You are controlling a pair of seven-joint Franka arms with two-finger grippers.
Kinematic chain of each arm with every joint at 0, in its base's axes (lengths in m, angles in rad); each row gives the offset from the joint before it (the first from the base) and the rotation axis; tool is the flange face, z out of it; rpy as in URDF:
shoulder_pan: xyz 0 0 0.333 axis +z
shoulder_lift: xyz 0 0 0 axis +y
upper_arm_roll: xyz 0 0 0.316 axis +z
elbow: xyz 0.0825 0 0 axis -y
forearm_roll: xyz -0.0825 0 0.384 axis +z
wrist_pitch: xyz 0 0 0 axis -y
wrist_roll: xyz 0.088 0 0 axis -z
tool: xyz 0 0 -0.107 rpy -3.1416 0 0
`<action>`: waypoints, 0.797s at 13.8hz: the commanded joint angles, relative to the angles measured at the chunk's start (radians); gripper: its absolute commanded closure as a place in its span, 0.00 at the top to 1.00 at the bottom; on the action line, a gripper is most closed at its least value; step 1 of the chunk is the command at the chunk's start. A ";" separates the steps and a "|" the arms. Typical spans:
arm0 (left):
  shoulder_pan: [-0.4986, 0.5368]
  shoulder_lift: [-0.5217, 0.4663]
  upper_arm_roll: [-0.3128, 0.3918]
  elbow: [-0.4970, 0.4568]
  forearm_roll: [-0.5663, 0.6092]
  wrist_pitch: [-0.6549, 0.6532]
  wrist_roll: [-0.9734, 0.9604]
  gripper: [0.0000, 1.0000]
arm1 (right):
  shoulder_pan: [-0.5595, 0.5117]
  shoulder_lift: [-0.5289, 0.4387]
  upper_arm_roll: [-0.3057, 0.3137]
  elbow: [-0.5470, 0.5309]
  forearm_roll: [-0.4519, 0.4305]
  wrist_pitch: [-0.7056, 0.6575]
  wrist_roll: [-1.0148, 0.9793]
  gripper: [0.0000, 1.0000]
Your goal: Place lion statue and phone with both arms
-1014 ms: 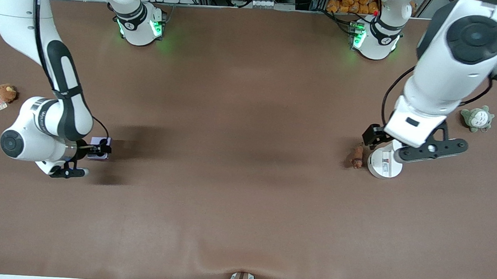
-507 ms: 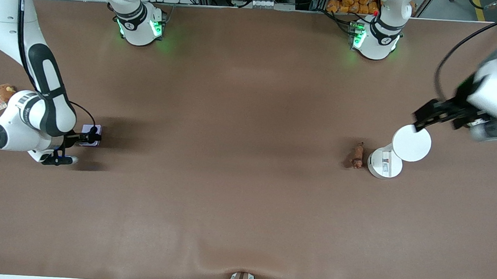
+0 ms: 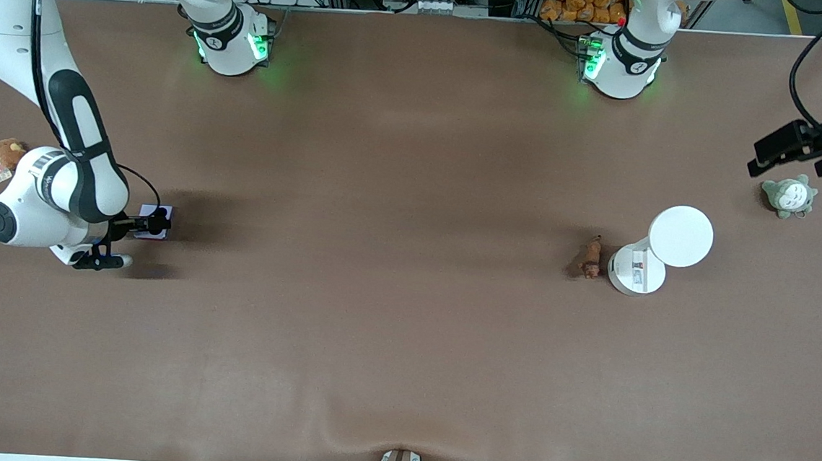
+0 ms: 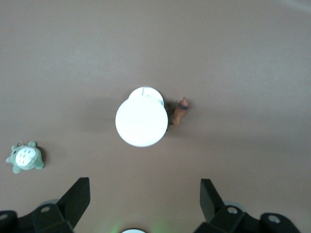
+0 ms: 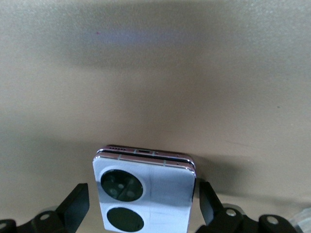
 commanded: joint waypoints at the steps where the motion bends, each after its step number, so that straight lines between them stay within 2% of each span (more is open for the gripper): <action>1: -0.039 -0.152 0.016 -0.175 0.004 0.019 0.010 1.00 | -0.018 -0.041 0.014 0.002 -0.009 -0.034 0.001 1.00; 4: -0.036 -0.152 0.015 -0.175 0.009 0.021 0.010 1.00 | -0.014 -0.040 0.014 0.170 -0.008 -0.241 0.007 1.00; 6: -0.026 -0.141 0.012 -0.174 0.025 0.021 0.010 1.00 | -0.011 -0.035 0.012 0.317 -0.017 -0.321 0.004 1.00; 8: -0.026 -0.140 0.007 -0.163 0.067 0.022 0.012 1.00 | -0.009 -0.029 0.017 0.437 -0.013 -0.341 -0.002 1.00; 11: -0.025 -0.137 0.007 -0.160 0.065 0.022 0.013 1.00 | 0.011 -0.032 0.018 0.540 -0.017 -0.346 0.001 1.00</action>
